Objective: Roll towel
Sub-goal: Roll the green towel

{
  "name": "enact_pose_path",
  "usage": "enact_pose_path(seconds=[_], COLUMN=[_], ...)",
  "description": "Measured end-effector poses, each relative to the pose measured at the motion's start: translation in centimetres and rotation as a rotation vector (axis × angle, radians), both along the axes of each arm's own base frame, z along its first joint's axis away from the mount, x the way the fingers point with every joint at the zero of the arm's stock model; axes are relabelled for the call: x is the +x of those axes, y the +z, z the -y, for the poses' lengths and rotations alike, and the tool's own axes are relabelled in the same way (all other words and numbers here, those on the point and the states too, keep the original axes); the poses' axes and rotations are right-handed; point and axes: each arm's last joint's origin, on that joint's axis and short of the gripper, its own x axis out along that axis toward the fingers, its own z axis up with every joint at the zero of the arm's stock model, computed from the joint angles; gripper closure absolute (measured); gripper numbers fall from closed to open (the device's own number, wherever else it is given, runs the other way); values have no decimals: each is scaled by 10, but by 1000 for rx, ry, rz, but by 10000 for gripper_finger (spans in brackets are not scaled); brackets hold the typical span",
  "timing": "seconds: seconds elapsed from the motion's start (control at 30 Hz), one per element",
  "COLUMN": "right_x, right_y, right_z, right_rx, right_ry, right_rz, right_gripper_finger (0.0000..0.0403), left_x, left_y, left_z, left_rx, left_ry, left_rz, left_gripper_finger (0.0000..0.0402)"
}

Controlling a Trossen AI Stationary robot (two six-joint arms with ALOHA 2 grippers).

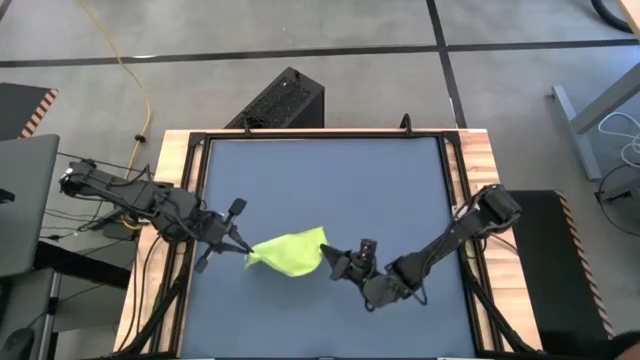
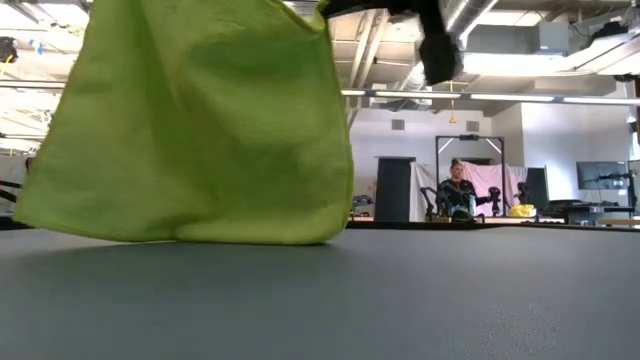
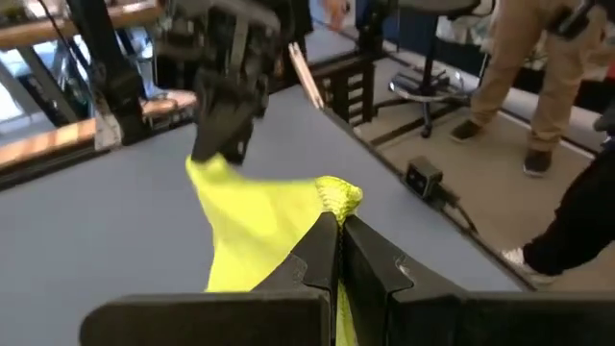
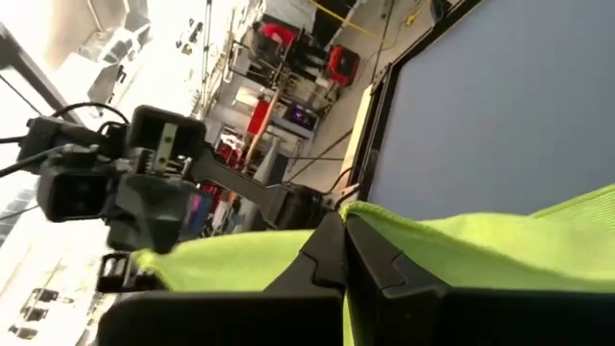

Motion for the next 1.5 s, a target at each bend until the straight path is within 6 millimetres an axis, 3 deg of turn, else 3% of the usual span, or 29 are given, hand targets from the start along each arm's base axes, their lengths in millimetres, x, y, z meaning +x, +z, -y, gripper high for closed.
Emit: enact_pose_path(seconds=[0.17,0.3,0.43,0.57,0.7,0.83,1.0,1.23,1.4,1.5], right_x=[10,8,0,-15,-36,-48,-46,-29,-18,-12], right_y=[8,38,80,122,156,168,145,65,10,-17], right_z=[14,36,73,124,174,188,161,102,55,34], right_rx=[0,-52,-161,-267,-326,-394,-311,-19,158,258], right_ry=[-40,-29,-37,-67,-78,-18,132,209,227,220], right_rz=[11,3,-22,-30,43,38,-130,-410,-444,-417], right_gripper_finger=[387,386,386,386,386,386,386,385,385,385], left_x=[2,2,-3,-13,-15,-10,-5,9,10,7], left_y=[12,21,41,74,96,96,71,-7,-64,-84], left_z=[-1,-8,-23,-44,-66,-75,-66,-22,4,8], left_rx=[-18,35,107,213,247,152,-7,-162,-306,-387], left_ry=[28,63,175,317,411,331,162,-45,-77,-55], left_rz=[129,237,333,472,504,439,226,-38,-68,-40], left_gripper_finger=[401,401,401,401,401,401,401,401,401,401])
